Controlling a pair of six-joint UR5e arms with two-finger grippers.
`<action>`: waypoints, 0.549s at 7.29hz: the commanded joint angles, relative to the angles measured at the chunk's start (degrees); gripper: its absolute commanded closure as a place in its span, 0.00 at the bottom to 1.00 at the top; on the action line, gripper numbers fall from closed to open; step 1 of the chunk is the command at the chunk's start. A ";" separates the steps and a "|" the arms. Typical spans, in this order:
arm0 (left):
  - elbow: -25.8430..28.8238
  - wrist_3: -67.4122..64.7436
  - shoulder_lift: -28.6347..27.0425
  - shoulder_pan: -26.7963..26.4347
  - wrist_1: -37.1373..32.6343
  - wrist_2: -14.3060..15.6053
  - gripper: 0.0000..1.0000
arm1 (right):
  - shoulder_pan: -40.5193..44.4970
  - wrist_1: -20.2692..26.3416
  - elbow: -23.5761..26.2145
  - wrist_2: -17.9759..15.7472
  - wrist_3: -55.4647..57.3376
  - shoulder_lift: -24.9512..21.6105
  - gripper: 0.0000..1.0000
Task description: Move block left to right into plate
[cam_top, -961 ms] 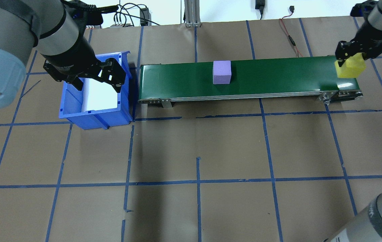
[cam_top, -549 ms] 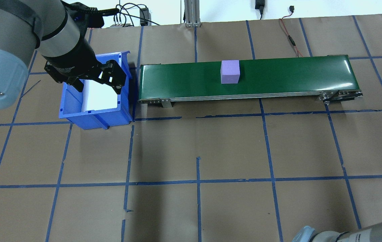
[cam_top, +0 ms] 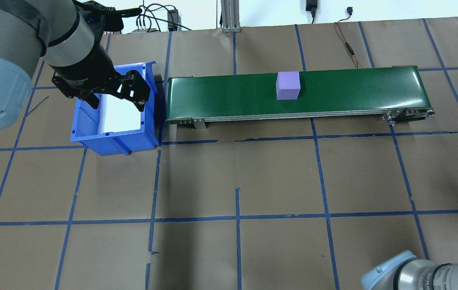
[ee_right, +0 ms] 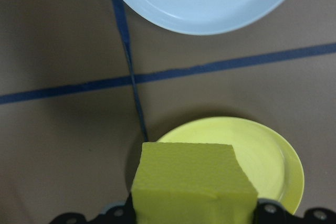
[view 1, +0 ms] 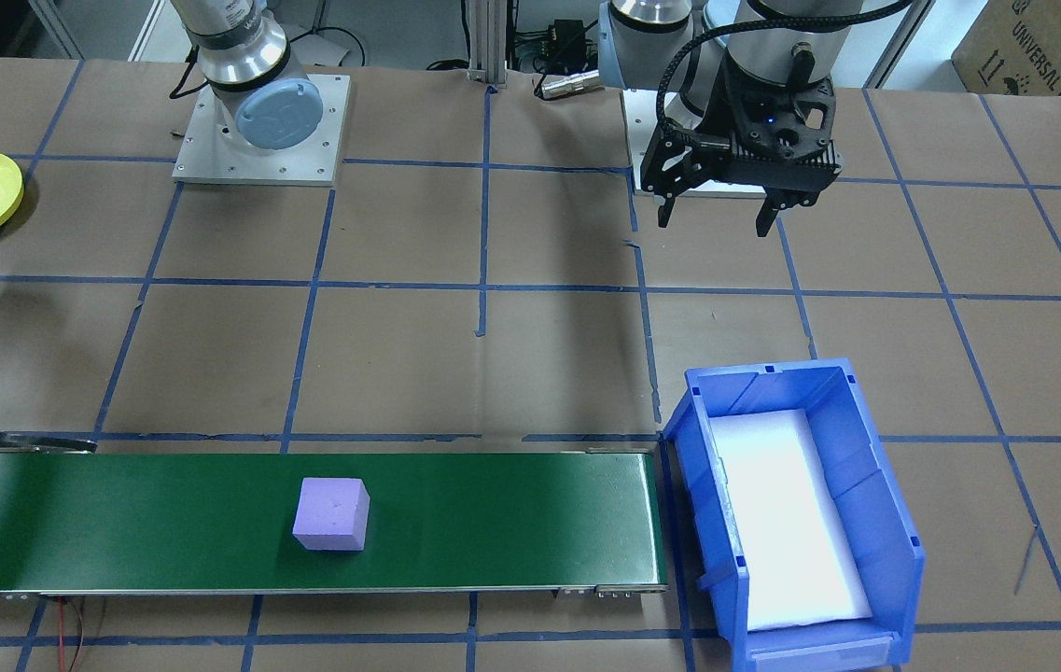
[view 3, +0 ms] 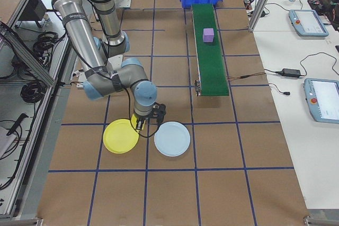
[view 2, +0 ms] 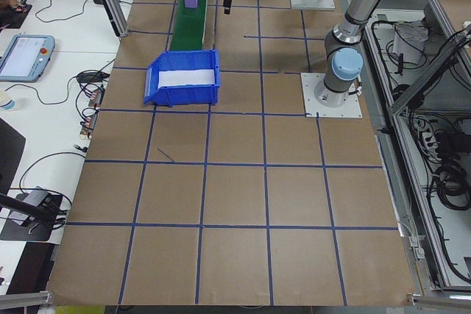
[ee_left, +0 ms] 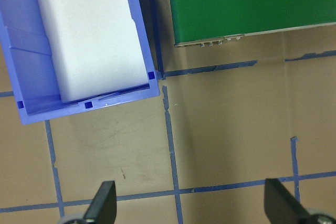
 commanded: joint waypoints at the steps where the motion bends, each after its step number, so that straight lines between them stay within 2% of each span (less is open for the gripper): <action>1: 0.30 -0.05 0.00 0.00 0.06 -0.05 0.00 | -6.47 -1.50 2.55 0.46 -3.88 0.26 0.44; 2: 0.22 -0.05 0.00 0.00 0.06 -0.05 0.00 | -6.56 -1.50 2.56 1.68 -3.97 0.87 0.12; 3: 0.13 -0.05 0.00 0.00 0.06 -0.05 0.00 | -6.65 -1.33 2.47 1.61 -3.89 1.31 0.00; 4: -0.05 0.21 0.17 0.26 -0.02 0.13 0.00 | -6.39 -1.24 1.95 1.78 -3.36 0.88 0.00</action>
